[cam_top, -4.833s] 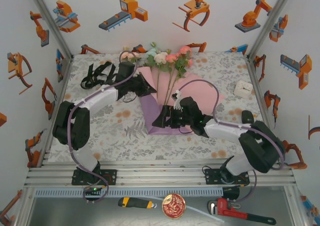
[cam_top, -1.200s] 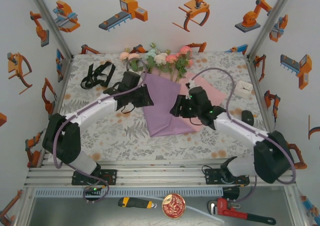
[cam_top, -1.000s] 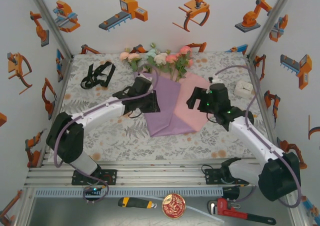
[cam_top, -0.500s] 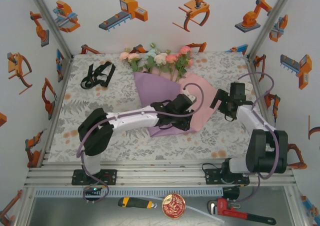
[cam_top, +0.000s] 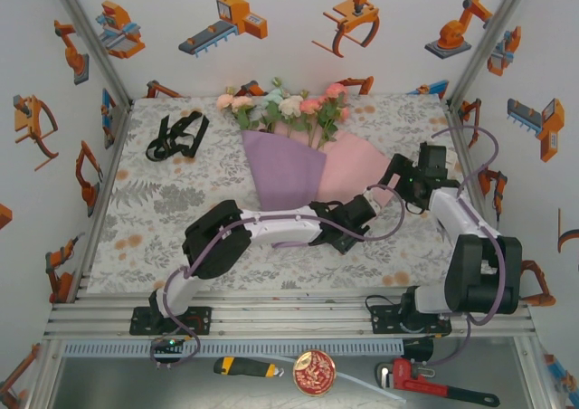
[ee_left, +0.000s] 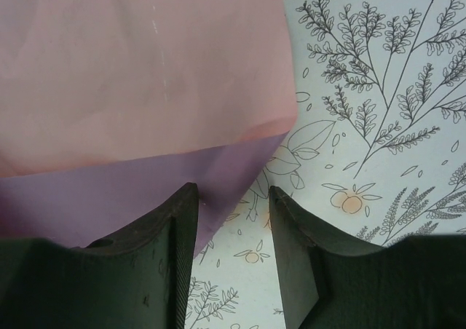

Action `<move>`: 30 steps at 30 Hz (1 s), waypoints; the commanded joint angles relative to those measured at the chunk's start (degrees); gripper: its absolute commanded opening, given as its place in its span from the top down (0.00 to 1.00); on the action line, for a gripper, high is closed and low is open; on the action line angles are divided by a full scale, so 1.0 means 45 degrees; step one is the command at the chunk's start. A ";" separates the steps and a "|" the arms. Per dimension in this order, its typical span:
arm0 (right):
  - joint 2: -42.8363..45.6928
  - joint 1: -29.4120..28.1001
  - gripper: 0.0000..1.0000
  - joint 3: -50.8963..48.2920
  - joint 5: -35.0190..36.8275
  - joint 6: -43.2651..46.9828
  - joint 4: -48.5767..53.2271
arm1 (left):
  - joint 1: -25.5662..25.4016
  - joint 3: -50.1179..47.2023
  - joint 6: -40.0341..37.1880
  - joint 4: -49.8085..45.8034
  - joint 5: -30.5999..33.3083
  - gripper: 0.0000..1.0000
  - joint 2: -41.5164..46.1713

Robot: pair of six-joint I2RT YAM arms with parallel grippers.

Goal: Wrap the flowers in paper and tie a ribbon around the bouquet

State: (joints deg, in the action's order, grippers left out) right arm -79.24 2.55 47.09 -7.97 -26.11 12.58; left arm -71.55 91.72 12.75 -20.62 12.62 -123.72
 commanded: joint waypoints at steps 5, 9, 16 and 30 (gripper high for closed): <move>0.0425 0.0098 0.11 0.0076 -0.0027 -0.0182 0.0021 | -0.0394 0.0284 -0.0917 -0.0345 0.1138 0.58 -0.0878; 0.0761 0.0125 0.10 0.0140 0.0209 -0.0179 0.0229 | -0.0502 0.0143 -0.1090 -0.0119 0.1571 0.69 -0.0993; 0.0876 0.0520 0.08 0.0293 0.0676 -0.0636 0.0800 | -0.0479 -0.1766 -0.0651 0.2594 0.1428 0.94 0.0648; -0.1239 0.0634 0.01 0.0281 -0.3181 -0.1901 0.0203 | 0.0561 -0.5040 0.2361 0.7907 -0.0588 1.00 0.2643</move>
State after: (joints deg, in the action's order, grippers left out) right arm -83.72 5.08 48.10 -17.78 -32.10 15.49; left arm -69.04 70.24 20.03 9.58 11.90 -114.50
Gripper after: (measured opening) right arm 0.990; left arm 0.008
